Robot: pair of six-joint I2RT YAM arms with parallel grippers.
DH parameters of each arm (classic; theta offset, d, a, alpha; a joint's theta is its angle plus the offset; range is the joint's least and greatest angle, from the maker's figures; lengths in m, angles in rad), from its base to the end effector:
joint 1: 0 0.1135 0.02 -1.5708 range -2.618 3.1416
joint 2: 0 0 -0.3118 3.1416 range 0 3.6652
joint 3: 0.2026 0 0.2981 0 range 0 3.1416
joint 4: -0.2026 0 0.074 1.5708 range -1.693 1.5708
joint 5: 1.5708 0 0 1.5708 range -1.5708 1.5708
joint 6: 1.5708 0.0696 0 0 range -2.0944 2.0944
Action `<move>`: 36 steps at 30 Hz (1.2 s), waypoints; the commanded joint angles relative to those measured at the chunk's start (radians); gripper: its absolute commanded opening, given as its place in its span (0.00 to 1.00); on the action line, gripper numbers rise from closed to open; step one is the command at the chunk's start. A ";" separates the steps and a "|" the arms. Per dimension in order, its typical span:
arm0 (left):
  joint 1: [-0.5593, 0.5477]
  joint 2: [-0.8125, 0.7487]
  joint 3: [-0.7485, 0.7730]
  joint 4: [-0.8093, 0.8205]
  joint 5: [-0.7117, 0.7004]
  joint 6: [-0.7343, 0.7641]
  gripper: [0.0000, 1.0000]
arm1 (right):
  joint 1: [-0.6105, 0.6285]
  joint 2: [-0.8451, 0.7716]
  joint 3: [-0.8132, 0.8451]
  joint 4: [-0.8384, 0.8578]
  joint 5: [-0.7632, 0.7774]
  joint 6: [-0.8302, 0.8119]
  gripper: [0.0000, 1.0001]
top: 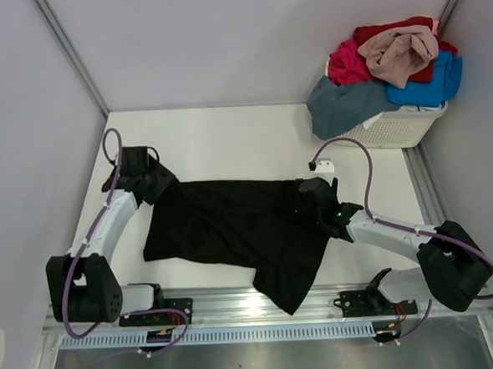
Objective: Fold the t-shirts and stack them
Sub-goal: Fold the flattened tshirt in 1/3 of the way
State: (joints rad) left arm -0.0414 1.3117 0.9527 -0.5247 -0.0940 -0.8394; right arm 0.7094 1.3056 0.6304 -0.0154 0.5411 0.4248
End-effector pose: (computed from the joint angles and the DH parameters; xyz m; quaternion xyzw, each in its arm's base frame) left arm 0.3255 -0.0069 0.2577 -0.3800 0.8605 -0.1034 0.3232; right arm 0.2561 0.1726 0.1936 -0.0109 0.8791 0.0166 0.4762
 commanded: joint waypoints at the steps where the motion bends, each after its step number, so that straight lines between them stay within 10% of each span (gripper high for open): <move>1: 0.020 -0.101 -0.005 0.017 -0.041 -0.032 0.67 | 0.004 0.004 0.035 0.049 0.019 0.009 0.72; 6: 0.023 -0.173 0.044 -0.233 -0.257 -0.104 0.62 | 0.004 0.021 0.040 0.054 0.016 0.015 0.72; 15: 0.026 -0.336 -0.034 -0.126 -0.253 -0.050 0.65 | 0.005 0.118 0.095 0.066 -0.021 0.022 0.70; 27: 0.038 0.375 0.256 -0.285 0.042 -0.012 0.61 | 0.005 0.074 0.078 0.072 -0.027 0.012 0.68; 36: 0.121 0.506 0.368 -0.325 0.076 0.009 0.59 | 0.005 -0.014 0.045 0.062 -0.012 0.017 0.68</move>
State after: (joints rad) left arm 0.0410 1.7973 1.2617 -0.8242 -0.0483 -0.8562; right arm 0.7094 1.3312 0.6834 0.0185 0.4980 0.4294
